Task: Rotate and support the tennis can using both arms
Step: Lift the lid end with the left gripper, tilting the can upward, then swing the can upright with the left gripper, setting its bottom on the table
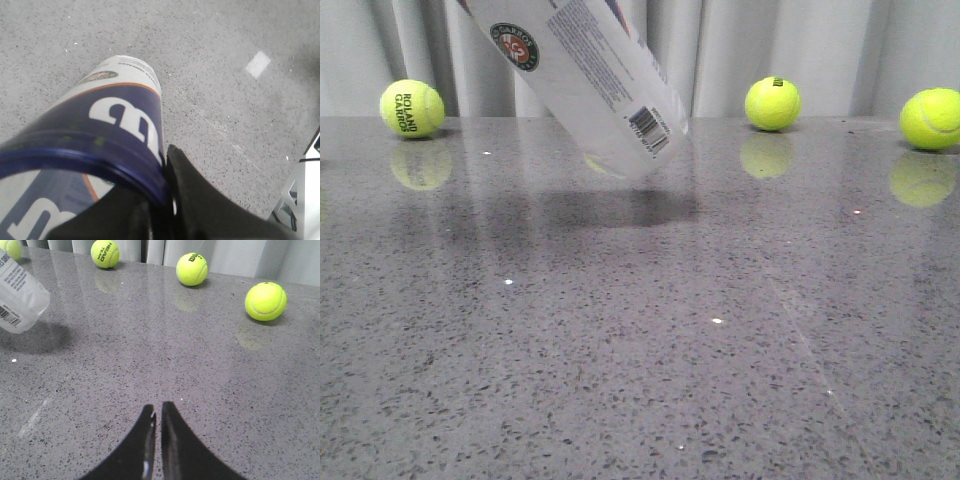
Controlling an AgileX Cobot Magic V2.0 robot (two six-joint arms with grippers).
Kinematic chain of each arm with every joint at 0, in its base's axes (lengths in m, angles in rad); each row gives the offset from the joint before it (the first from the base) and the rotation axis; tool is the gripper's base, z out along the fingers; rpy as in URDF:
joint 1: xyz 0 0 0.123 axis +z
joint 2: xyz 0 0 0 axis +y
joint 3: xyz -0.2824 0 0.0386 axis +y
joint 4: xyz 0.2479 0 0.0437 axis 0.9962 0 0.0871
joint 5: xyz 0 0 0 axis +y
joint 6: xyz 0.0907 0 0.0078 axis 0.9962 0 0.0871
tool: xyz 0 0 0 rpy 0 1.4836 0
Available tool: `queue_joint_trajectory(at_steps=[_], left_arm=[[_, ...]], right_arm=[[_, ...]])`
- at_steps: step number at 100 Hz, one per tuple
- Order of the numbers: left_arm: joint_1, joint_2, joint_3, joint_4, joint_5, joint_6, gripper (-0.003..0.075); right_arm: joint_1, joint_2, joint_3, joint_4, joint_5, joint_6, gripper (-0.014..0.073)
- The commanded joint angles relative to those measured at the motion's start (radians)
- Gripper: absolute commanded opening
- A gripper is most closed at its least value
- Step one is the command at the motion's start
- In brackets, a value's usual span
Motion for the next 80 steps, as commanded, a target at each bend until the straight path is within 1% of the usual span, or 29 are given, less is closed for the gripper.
queue_joint_trajectory(at_steps=[1,22,71,80], left_arm=[[-0.029,-0.045,-0.034,-0.01,0.025,-0.02,-0.002],[-0.064,-0.038,-0.034,0.052,0.025,-0.02,-0.002],[-0.064,0.015,-0.036,0.037,0.023,-0.018,-0.0019],[-0.064,0.025,-0.036,0.033,0.023,-0.016,0.0001]], right_arm=[[-0.005,0.006,-0.026,-0.02,-0.071,-0.003,0.0045],[-0.005,0.006,-0.026,-0.02,-0.071,-0.003,0.0045],[-0.005,0.006,-0.026,-0.02,-0.071,-0.003,0.0045],[-0.005,0.006,-0.026,-0.02,-0.071,-0.003,0.0045]])
